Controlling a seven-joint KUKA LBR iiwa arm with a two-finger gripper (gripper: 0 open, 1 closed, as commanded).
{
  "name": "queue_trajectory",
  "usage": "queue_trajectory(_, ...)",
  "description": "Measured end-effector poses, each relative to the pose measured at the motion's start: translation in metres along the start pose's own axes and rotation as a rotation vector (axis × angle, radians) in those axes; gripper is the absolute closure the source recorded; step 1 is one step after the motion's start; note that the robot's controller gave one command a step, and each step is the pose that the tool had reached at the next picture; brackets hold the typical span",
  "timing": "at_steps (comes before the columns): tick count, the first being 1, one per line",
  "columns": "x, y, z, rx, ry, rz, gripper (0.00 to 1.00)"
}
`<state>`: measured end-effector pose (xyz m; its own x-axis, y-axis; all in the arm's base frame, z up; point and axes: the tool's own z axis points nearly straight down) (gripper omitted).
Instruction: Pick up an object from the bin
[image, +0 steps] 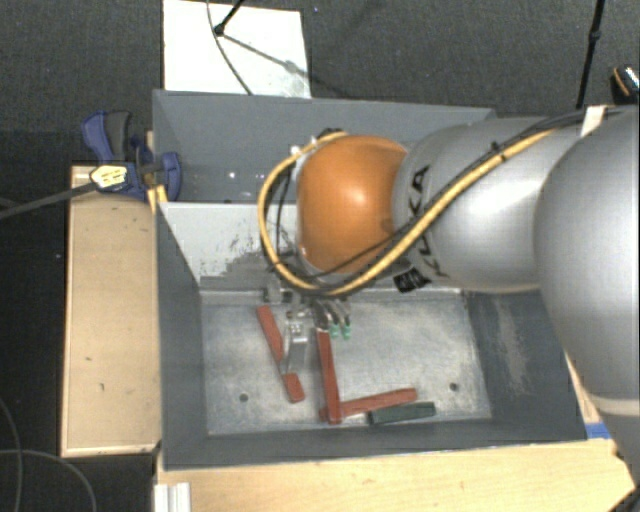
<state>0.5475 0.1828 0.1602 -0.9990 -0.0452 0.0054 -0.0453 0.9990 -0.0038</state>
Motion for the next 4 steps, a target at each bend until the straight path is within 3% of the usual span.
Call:
queue_trajectory(1, 0.001, -0.048, 0.081, -0.002, -0.003, -0.299, 0.00)
queue_trajectory(2, 0.038, 0.012, 0.090, -0.003, -0.004, -0.899, 0.00)
queue_trajectory(3, 0.046, -0.064, 0.084, 0.000, -0.005, -0.907, 0.00)
queue_trajectory(4, 0.025, -0.177, 0.066, 0.004, -0.010, -0.931, 0.00)
